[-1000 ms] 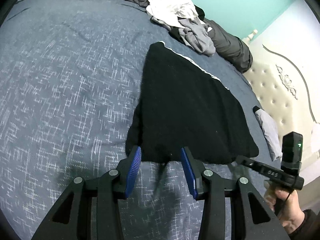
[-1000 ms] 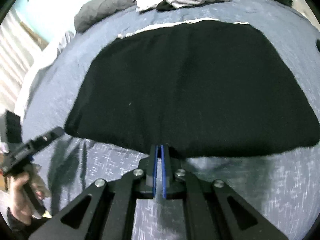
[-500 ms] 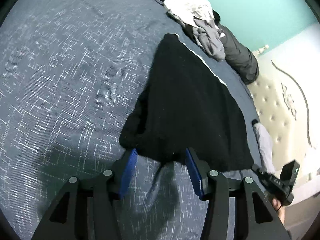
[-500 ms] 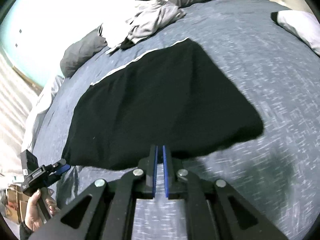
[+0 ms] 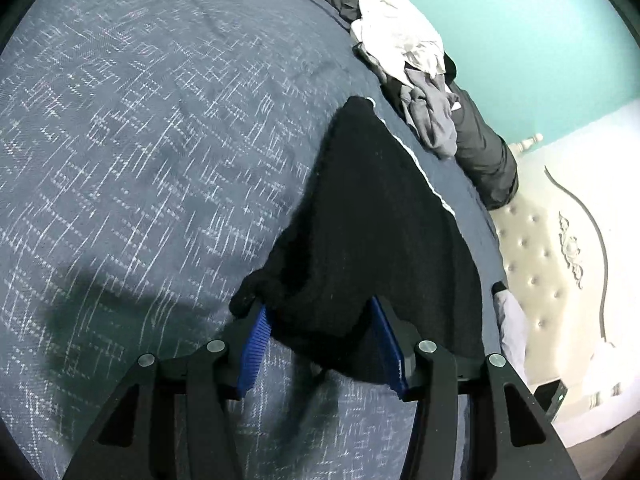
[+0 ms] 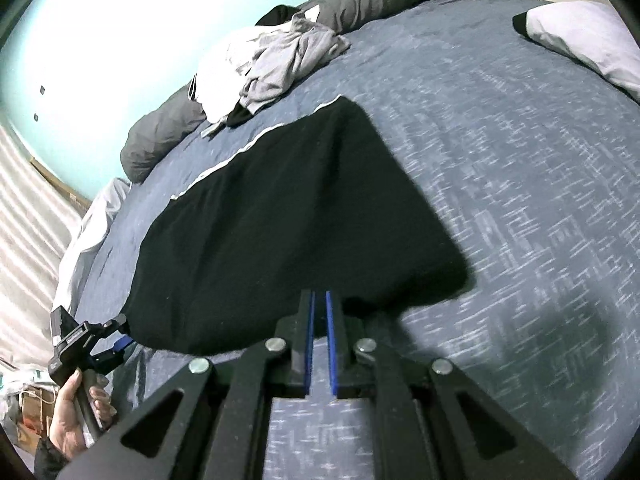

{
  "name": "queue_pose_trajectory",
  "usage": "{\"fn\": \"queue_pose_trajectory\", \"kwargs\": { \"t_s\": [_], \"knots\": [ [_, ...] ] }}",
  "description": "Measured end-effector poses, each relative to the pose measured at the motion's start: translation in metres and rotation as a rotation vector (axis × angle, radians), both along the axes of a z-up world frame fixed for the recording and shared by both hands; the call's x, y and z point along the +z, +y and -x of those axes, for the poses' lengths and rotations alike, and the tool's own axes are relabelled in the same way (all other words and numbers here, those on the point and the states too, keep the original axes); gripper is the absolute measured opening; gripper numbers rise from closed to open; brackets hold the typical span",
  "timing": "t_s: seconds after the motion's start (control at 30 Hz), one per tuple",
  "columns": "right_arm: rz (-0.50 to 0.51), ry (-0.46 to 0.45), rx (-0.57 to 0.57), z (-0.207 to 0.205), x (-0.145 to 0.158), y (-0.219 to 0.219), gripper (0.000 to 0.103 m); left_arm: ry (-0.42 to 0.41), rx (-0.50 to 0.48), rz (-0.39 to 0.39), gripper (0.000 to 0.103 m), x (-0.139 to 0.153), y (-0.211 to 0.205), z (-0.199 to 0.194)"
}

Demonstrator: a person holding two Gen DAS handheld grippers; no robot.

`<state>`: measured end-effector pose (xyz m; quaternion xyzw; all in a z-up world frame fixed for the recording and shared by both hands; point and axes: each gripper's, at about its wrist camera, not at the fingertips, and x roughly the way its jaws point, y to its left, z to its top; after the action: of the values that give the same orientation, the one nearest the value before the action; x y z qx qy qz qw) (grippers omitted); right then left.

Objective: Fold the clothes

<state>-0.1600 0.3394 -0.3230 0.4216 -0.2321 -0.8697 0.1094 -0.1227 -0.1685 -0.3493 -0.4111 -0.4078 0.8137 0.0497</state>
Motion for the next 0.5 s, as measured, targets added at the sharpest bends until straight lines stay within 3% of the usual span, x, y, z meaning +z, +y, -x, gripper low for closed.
{"fn": "queue_pose_trajectory", "kwargs": {
  "t_s": [0.17, 0.27, 0.33, 0.5],
  "knots": [
    [0.026, 0.011, -0.017, -0.002, -0.005, 0.013, 0.005, 0.007, 0.013, 0.005, 0.052, -0.001, 0.001, 0.005],
    [0.044, 0.017, -0.025, -0.003, -0.007, 0.020, 0.005, 0.006, 0.030, 0.028, 0.036, 0.000, 0.001, 0.005],
    [0.057, 0.019, -0.028, -0.003, -0.008, 0.024, 0.005, 0.021, 0.031, 0.045, 0.018, 0.005, 0.004, 0.004],
    [0.088, 0.023, -0.034, -0.004, -0.010, 0.032, 0.005, 0.102, -0.007, 0.120, 0.011, 0.035, 0.022, 0.005]
  ]
}}
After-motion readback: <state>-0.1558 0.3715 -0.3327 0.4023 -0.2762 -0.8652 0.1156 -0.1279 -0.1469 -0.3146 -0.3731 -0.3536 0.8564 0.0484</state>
